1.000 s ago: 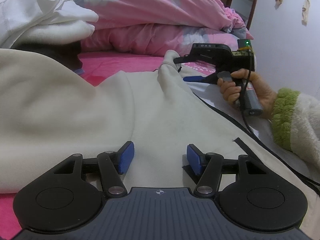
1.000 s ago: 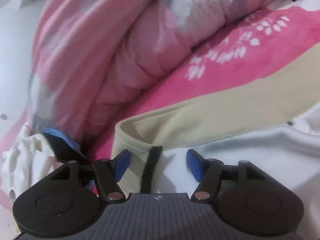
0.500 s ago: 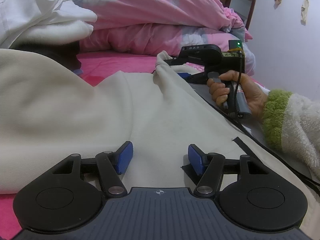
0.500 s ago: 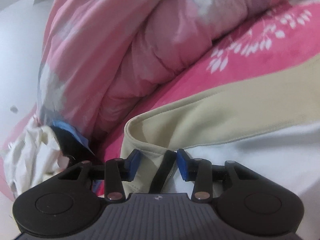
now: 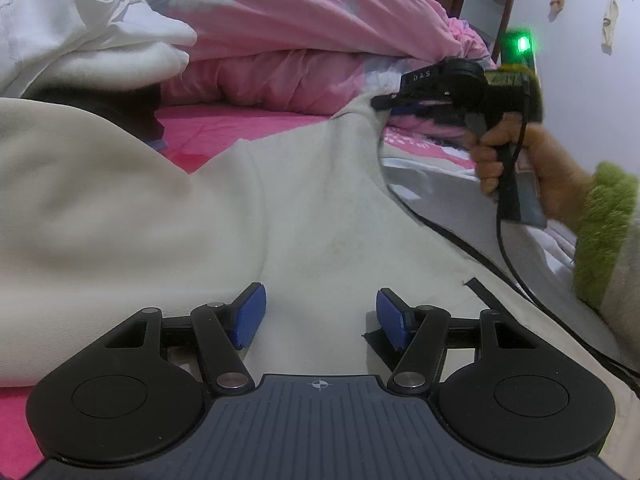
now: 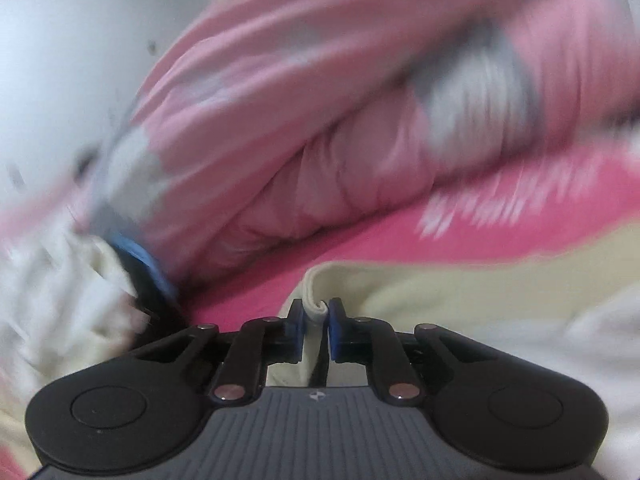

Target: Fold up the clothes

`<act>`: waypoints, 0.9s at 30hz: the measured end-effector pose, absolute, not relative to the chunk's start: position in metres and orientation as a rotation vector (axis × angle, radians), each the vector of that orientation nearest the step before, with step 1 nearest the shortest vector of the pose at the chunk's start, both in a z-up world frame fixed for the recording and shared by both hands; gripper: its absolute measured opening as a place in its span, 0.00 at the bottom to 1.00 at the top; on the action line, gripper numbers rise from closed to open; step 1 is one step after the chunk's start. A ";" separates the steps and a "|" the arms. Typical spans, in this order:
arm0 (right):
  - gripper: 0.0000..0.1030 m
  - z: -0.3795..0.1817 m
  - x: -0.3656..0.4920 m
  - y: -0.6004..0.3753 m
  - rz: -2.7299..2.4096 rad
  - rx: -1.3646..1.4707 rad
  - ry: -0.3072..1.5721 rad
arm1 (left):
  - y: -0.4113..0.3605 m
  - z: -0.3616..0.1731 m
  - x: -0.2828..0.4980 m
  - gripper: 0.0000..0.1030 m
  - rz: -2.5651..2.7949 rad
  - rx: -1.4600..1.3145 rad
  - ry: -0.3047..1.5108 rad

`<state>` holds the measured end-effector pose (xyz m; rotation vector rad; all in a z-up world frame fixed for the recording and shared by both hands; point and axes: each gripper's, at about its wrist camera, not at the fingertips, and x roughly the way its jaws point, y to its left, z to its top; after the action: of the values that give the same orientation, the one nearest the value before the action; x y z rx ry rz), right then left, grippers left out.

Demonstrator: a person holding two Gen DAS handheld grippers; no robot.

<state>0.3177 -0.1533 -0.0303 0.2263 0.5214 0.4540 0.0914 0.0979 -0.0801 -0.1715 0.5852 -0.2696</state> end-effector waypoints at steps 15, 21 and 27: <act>0.11 -0.113 0.339 -0.039 0.147 -0.721 0.524 | 0.099 -0.079 0.091 0.60 -0.271 -0.170 0.585; 0.34 -0.061 0.347 -0.086 0.171 -0.392 0.602 | 0.099 -0.078 0.091 0.60 -0.269 -0.168 0.587; 0.34 -0.014 0.319 -0.126 0.213 -0.260 0.627 | 0.099 -0.078 0.091 0.61 -0.267 -0.166 0.588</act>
<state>0.3186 -0.1256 -0.0143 -0.2600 0.6265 0.2133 0.0914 0.0987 -0.0776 -0.1656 0.5877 -0.2671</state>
